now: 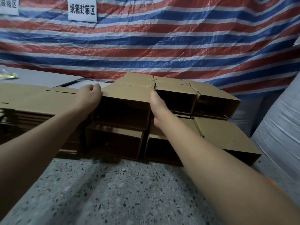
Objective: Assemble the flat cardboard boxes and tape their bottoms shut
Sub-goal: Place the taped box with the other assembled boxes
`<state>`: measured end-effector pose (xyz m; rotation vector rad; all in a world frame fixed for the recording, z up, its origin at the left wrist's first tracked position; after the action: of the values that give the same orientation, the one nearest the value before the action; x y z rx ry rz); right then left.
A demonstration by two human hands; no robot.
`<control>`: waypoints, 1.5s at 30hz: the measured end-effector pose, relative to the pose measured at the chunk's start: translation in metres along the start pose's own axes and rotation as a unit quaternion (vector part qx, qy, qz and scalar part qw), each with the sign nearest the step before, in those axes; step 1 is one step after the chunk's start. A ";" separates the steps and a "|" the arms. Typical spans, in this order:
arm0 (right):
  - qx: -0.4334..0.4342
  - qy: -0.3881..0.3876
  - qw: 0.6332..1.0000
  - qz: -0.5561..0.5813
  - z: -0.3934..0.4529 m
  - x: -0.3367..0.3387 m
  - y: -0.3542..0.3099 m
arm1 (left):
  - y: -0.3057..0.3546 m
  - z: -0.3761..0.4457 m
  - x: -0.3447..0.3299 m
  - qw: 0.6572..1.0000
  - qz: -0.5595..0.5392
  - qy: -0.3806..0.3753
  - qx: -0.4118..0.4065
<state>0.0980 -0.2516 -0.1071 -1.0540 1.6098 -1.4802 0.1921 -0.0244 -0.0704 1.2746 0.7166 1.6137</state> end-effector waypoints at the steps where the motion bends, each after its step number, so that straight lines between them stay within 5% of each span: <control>1: 0.002 0.004 1.000 -0.002 0.000 0.002 -0.002 | 0.005 0.000 0.008 0.999 0.014 0.020 -0.024; 7: 0.010 0.046 0.999 -0.028 -0.008 0.027 -0.003 | -0.008 -0.011 0.038 0.966 0.234 -0.018 -0.109; 12: 0.006 0.070 0.997 -0.042 -0.022 0.038 0.002 | -0.041 -0.036 0.039 0.884 0.438 -0.111 -0.119; 18: 0.006 0.065 0.996 -0.055 -0.035 0.036 0.010 | -0.051 -0.053 0.033 0.829 0.528 -0.121 -0.139; 30: 0.048 0.080 0.991 -0.091 -0.043 0.029 -0.001 | -0.043 -0.072 0.041 0.832 0.527 -0.063 -0.160; 40: 0.087 0.081 0.987 -0.111 -0.046 0.034 -0.022 | 0.010 -0.079 0.065 0.894 0.398 -0.016 -0.202; 45: 0.115 0.087 0.984 -0.108 -0.052 0.035 -0.038 | 0.052 -0.093 0.091 0.910 0.310 0.068 -0.266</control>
<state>0.0404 -0.2620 -0.0627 -1.0141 1.4301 -1.8996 0.0852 0.0465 -0.0157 1.0277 -0.1005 2.2262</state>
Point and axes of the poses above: each hand's wrist, its own z-axis towards the middle knuckle, its own x-axis out of the back of the hand, y = z × x, the point moved 9 cm from there along z, towards the middle knuckle, and after that the axes turned 5 degrees about -y, right-handed, at the moved point
